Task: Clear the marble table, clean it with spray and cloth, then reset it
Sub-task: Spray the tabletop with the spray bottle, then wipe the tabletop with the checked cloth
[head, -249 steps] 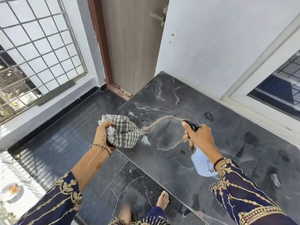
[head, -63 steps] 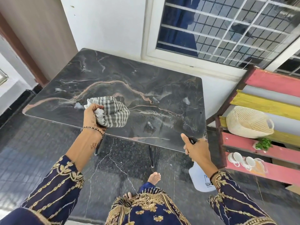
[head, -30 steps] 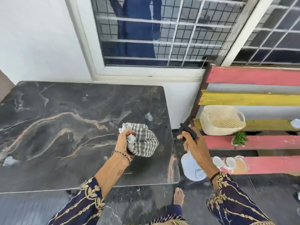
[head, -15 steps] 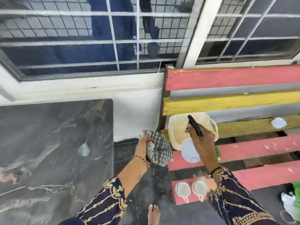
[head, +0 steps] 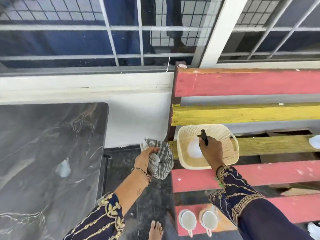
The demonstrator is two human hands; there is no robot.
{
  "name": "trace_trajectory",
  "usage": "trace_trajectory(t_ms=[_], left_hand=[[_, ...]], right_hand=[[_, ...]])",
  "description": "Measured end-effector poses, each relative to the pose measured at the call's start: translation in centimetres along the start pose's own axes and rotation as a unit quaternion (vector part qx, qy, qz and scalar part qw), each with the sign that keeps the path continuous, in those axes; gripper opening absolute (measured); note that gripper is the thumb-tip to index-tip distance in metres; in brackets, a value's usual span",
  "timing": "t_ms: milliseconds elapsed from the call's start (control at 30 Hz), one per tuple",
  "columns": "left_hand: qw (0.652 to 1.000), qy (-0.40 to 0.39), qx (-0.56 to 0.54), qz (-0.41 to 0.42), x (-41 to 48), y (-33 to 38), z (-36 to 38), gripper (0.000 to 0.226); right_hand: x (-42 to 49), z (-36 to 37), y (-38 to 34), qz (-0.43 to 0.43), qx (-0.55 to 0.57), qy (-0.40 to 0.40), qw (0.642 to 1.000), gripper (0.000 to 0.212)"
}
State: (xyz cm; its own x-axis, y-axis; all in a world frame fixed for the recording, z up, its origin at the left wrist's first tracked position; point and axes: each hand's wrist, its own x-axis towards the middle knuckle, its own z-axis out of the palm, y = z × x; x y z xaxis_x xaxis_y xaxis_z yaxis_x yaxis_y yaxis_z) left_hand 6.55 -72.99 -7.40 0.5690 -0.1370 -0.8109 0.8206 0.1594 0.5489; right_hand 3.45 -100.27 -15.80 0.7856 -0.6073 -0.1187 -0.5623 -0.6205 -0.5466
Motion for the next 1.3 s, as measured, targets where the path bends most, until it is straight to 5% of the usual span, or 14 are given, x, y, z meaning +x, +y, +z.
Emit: trace_trajectory(t_ms=[200,333,400,667,767,833,900,1000,1100,1200,1300], left_hand=[[0.996,-0.007,-0.068,-0.061,1.6,0.1,-0.4,0.041],[0.992,-0.053,-0.098,-0.056,1.9,-0.2,-1.3,0.032],[0.988,-0.082,-0.121,-0.055,-0.1,0.6,-0.9,0.010],[0.982,-0.112,-0.153,-0.009,-4.6,1.8,-2.6,0.025],[0.977,-0.144,-0.156,0.009,-6.7,2.4,-4.1,0.033],[0.975,-0.158,-0.159,0.010,-8.8,3.2,-5.5,0.043],[0.973,-0.171,-0.152,0.035,-10.7,3.6,-7.6,0.051],[0.977,-0.170,-0.107,0.070,-14.9,4.3,-13.0,0.034],[0.980,-0.163,-0.065,0.092,-18.7,4.5,-19.6,0.032],[0.983,-0.140,-0.047,0.105,-22.7,4.4,-28.1,0.025],[0.986,-0.118,-0.017,0.117,-26.2,3.6,-37.4,0.028]], right_hand=[[0.8,2.8,1.2,0.048,-0.014,-0.055,0.997,0.031],[1.3,2.7,1.1,0.056,-0.027,-0.069,0.996,0.030],[1.7,2.1,0.5,0.057,-0.047,-0.078,0.994,0.030],[-2.3,-2.4,-6.0,-0.012,-0.022,-0.047,0.999,0.019],[-5.7,-3.9,-10.8,-0.073,0.008,-0.110,0.991,0.042],[-9.1,-4.6,-14.6,-0.109,0.040,-0.188,0.975,0.057],[-12.4,-4.9,-17.9,-0.095,0.140,-0.258,0.951,0.049],[-17.9,-4.5,-23.8,-0.084,0.230,-0.336,0.910,0.050],[-23.7,-4.0,-29.3,-0.139,0.189,-0.413,0.880,0.066],[-29.9,-2.4,-34.6,-0.242,0.136,-0.448,0.850,0.050],[-37.1,0.3,-40.0,-0.303,0.074,-0.485,0.817,0.065]])
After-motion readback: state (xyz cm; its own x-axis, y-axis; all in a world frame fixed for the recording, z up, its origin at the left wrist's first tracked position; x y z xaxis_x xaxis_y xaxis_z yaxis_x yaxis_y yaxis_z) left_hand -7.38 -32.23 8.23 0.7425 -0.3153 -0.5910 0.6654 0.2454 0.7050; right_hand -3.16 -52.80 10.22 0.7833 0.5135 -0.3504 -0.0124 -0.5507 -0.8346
